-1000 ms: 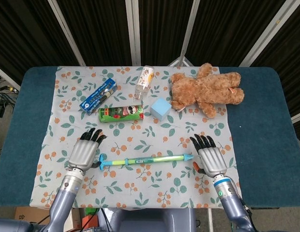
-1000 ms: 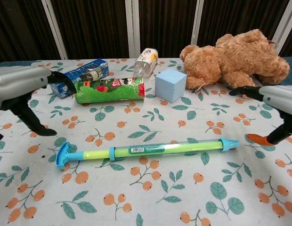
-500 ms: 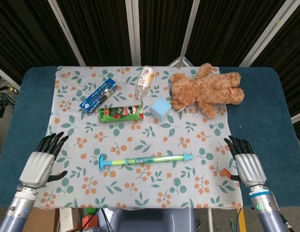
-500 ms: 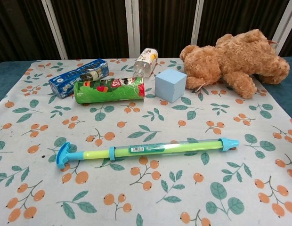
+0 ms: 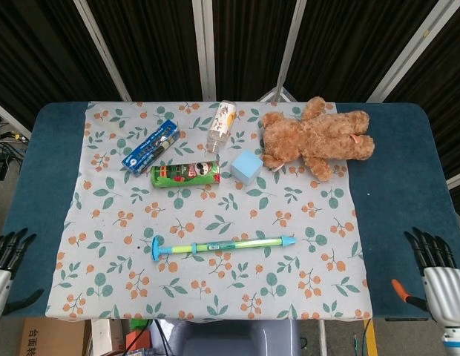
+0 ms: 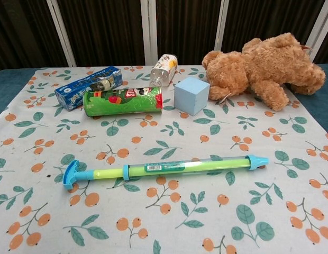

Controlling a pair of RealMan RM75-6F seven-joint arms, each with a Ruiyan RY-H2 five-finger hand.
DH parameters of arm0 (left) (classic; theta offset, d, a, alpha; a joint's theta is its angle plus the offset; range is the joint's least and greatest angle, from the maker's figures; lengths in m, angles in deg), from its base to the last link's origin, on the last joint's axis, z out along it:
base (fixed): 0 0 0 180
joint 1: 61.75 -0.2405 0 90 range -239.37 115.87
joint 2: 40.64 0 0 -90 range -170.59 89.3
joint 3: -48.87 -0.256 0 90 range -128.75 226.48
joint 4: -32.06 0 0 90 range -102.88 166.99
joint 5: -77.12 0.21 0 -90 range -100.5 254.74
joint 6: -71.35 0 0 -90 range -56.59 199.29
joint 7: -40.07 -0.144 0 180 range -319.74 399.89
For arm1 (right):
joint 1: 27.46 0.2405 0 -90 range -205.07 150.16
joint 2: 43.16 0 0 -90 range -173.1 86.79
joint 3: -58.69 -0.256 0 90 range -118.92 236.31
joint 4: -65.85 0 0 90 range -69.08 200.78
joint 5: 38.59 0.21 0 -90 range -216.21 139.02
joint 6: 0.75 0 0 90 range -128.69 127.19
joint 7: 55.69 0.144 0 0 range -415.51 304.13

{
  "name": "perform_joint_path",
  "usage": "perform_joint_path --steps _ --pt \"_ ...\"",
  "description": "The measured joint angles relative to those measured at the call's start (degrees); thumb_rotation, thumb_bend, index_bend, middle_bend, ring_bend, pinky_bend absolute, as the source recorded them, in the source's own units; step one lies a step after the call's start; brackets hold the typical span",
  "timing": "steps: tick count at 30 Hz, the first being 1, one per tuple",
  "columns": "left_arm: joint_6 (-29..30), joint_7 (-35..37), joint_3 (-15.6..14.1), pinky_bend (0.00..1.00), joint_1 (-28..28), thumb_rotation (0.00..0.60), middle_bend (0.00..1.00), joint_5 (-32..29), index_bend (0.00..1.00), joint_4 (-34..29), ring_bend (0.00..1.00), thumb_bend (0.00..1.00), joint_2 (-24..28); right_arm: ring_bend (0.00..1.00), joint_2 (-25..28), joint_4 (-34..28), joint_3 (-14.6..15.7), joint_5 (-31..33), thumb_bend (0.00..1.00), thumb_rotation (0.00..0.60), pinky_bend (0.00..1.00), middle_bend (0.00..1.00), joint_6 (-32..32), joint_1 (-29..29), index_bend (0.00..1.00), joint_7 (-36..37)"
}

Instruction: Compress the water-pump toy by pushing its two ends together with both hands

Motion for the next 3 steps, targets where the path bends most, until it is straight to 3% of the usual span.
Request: perform_joint_path --steps 3 --pt "0.64 -1.04 1.42 0.03 -0.69 0.6 0.0 0.98 0.0 1.48 0.0 0.07 -1.0 0.0 0.24 1.13 0.0 -1.02 0.28 0.6 0.0 0.0 0.57 -1.14 0.0 1.62"
